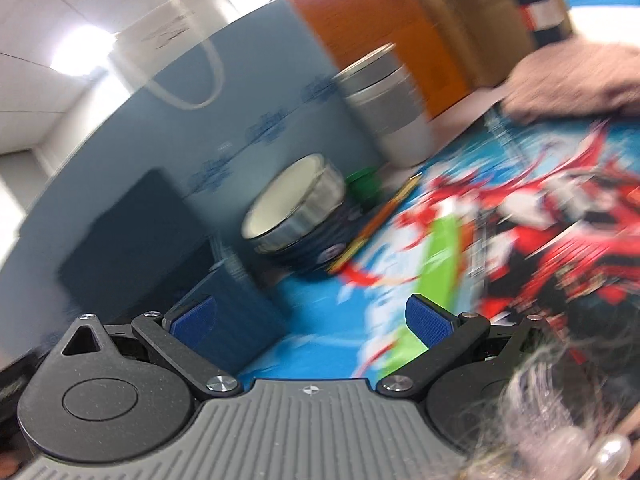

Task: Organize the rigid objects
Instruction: 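Reach the right gripper to the mousepad and grasp the dark blue pen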

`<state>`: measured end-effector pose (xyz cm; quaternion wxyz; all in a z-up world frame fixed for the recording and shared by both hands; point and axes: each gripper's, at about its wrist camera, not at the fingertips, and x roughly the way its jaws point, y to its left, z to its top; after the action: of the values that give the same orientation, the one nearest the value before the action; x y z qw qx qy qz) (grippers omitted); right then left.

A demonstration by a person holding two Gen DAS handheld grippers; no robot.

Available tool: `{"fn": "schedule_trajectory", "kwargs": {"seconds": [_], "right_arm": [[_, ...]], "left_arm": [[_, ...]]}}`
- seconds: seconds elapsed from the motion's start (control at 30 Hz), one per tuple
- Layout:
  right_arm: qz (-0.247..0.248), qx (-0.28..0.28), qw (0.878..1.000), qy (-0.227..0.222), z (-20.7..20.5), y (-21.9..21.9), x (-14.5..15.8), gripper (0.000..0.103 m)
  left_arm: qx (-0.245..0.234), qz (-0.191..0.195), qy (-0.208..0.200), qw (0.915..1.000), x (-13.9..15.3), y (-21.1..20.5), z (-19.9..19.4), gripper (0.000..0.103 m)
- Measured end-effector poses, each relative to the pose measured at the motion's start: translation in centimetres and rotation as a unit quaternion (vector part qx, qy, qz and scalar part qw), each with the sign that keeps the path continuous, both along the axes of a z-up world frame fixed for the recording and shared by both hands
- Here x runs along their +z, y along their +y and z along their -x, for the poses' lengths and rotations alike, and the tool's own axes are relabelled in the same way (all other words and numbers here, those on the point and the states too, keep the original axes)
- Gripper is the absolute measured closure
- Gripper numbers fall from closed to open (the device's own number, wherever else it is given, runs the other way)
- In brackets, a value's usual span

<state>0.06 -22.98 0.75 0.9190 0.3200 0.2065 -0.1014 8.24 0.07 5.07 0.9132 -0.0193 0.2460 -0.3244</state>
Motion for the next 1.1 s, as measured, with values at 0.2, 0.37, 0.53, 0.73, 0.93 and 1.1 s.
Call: {"fn": "schedule_trajectory", "kwargs": {"seconds": [0.2, 0.37, 0.53, 0.73, 0.93, 1.1], "right_arm": [[0.011, -0.072, 0.997, 0.039, 0.2, -3.2, 0.3, 0.003], [0.006, -0.077, 0.993, 0.088, -1.1, -5.9, -0.1, 0.034], [0.019, -0.101, 0.985, 0.137, -2.5, -8.0, -1.1, 0.052], [0.056, -0.122, 0.973, 0.190, -5.2, -9.3, -2.6, 0.064], [0.153, -0.127, 0.951, 0.237, -8.3, -7.8, -3.0, 0.077], [0.151, -0.086, 0.958, 0.229, -8.3, -7.2, -2.7, 0.088]], "left_arm": [[-0.024, -0.003, 0.003, 0.9997, -0.4, -0.6, 0.2, 0.006], [-0.026, 0.001, 0.010, 0.9996, -0.5, -0.4, -0.1, 0.006], [-0.025, 0.005, 0.013, 0.9996, -0.5, -0.3, -0.2, 0.006], [-0.025, 0.006, 0.012, 0.9996, -0.5, -0.2, -0.2, 0.006], [-0.027, 0.013, 0.007, 0.9995, -0.2, 0.0, -0.1, 0.006], [-0.010, 0.016, -0.002, 0.9998, 0.2, 0.5, -0.1, 0.005]]}}
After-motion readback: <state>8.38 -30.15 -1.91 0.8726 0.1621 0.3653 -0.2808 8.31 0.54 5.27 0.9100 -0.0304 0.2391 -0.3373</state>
